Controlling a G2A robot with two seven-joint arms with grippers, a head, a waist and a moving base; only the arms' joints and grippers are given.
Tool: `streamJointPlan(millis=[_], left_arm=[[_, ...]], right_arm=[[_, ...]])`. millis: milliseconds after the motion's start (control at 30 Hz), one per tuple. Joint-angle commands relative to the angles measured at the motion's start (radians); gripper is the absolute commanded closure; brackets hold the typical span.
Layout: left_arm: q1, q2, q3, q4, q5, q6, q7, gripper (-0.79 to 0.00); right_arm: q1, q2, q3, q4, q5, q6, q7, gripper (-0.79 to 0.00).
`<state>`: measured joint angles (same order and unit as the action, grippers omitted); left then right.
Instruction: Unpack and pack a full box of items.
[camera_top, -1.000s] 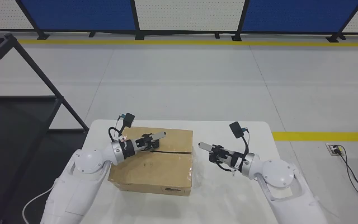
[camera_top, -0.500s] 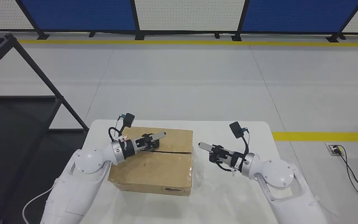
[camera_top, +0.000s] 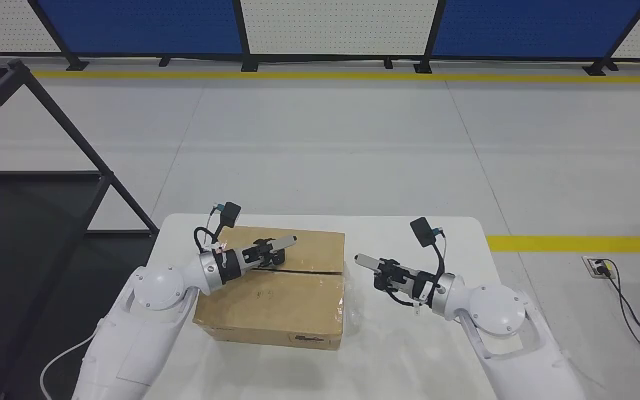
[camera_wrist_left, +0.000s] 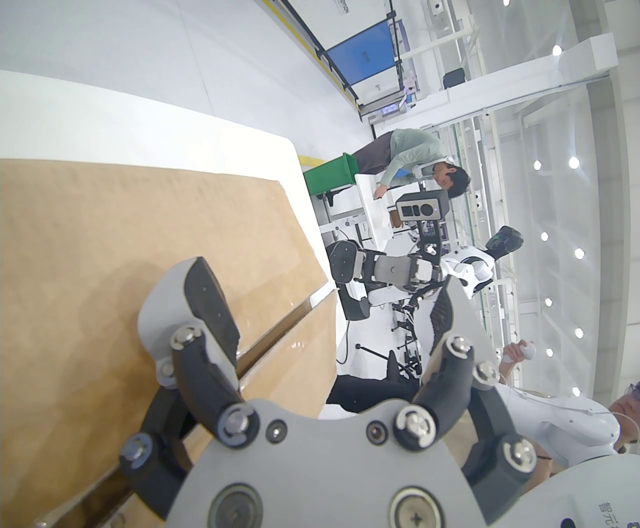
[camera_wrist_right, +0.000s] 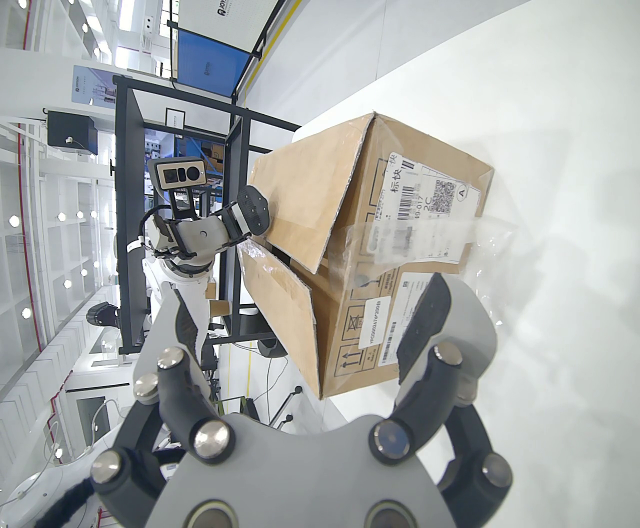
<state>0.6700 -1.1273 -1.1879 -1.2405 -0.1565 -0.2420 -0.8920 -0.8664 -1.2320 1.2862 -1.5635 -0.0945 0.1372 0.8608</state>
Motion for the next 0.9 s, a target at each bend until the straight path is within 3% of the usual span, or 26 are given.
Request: streamJointPlan(millis=[0, 367, 633, 867], left_arm=[[0.000, 0.000, 0.000, 0.000, 0.000, 0.000, 0.000, -0.785], [0.011, 0.002, -0.012, -0.030, 0.007, 0.009, 0.037, -0.785], [-0.011, 0.012, -0.041, -0.003, -0.028, 0.012, -0.050, -0.785], [-0.044, 0.018, -0.034, 0.044, 0.004, 0.002, -0.129, -0.785]], right_arm=[[0.000, 0.000, 0.000, 0.000, 0.000, 0.000, 0.000, -0.785], [0.021, 0.003, 0.012, 0.049, 0.023, -0.021, 0.029, -0.785], [0.091, 0.000, 0.037, 0.192, 0.184, -0.008, 0.054, -0.785], [0.110, -0.002, 0.017, 0.237, 0.267, -0.025, 0.104, -0.785]])
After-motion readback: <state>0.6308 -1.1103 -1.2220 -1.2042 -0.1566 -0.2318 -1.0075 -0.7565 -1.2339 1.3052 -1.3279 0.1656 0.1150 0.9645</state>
